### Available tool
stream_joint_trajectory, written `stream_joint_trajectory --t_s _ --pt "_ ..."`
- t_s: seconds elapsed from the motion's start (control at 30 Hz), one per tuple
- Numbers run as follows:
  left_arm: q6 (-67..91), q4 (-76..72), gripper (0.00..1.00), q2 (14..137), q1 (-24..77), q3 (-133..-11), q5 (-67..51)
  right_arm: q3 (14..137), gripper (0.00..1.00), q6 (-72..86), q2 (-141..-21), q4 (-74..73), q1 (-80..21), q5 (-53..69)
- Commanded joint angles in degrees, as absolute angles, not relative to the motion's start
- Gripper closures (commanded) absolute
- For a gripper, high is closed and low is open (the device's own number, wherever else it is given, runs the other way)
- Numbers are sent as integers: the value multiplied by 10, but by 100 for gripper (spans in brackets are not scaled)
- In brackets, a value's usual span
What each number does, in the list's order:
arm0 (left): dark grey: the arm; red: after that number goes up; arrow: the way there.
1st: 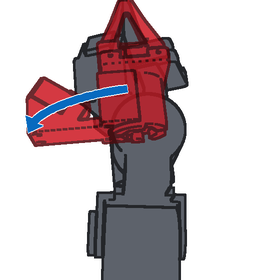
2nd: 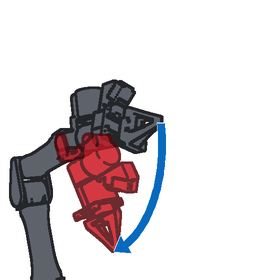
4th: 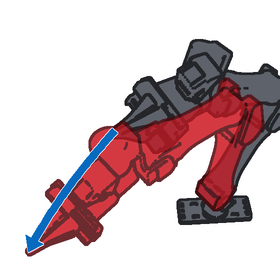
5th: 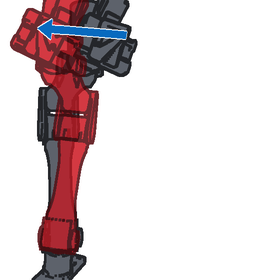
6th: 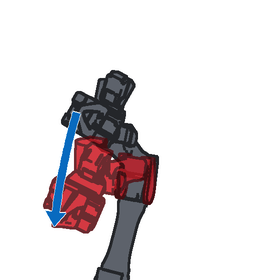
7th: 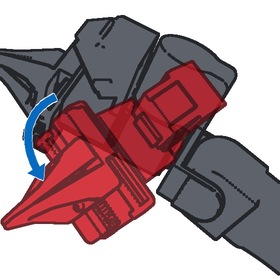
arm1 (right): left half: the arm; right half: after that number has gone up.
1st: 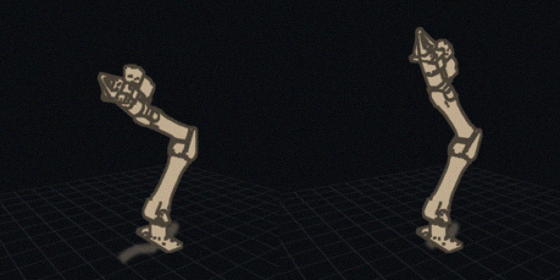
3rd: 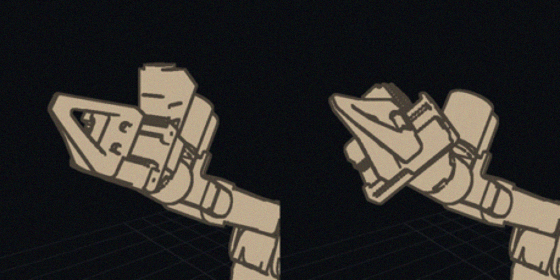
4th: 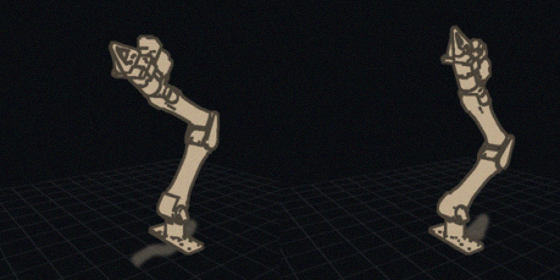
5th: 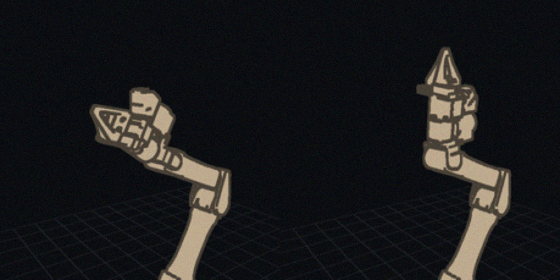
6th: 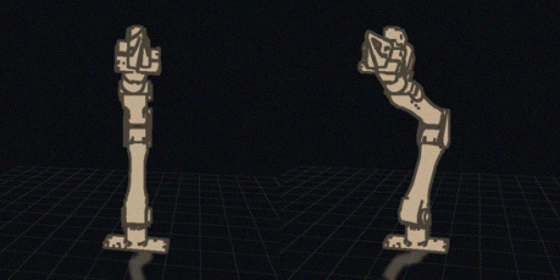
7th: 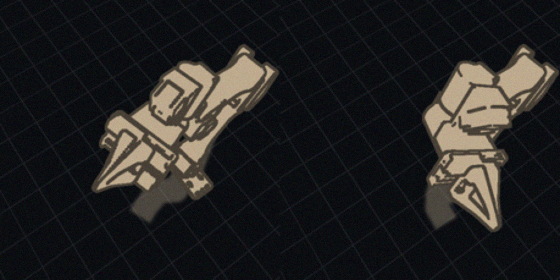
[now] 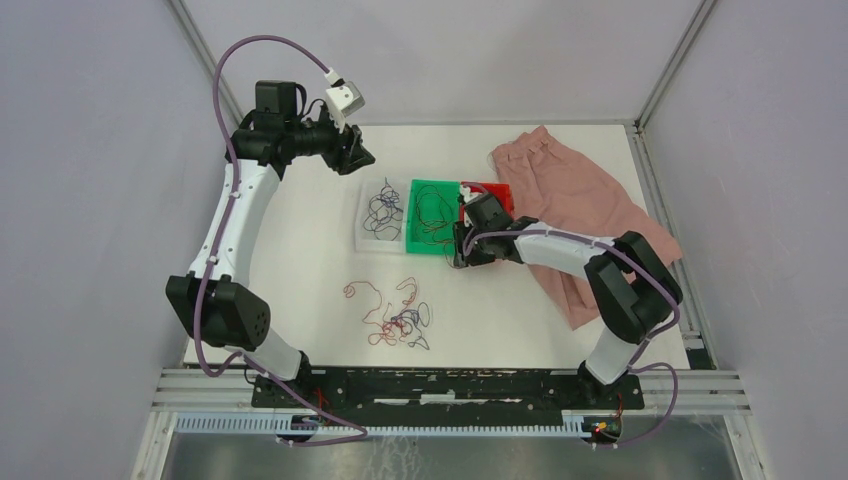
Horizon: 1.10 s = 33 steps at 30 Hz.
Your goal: Untangle the cables
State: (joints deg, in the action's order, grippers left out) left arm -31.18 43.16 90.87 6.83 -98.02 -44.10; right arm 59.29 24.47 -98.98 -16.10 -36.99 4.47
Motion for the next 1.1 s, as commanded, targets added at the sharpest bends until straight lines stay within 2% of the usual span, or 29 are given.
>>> stream_joint_trajectory --t_s 0.0,0.33,0.57,0.63,0.87,1.07 --pt "-309 419 38 888 66 -985 -461 541 55 377 -949 -60 -370 -39" --pt "-306 419 38 887 65 -992 -461 467 60 496 -963 48 -401 -139" --pt "-300 419 38 888 65 -993 -462 462 66 536 -991 90 -443 -199" --pt "-300 419 38 887 66 -994 -462 457 70 541 -994 102 -450 -209" --pt "-300 419 38 886 65 -992 -461 437 100 520 -935 111 -463 -252" --pt "-299 419 38 886 65 -993 -464 482 100 431 -874 81 -465 -267"
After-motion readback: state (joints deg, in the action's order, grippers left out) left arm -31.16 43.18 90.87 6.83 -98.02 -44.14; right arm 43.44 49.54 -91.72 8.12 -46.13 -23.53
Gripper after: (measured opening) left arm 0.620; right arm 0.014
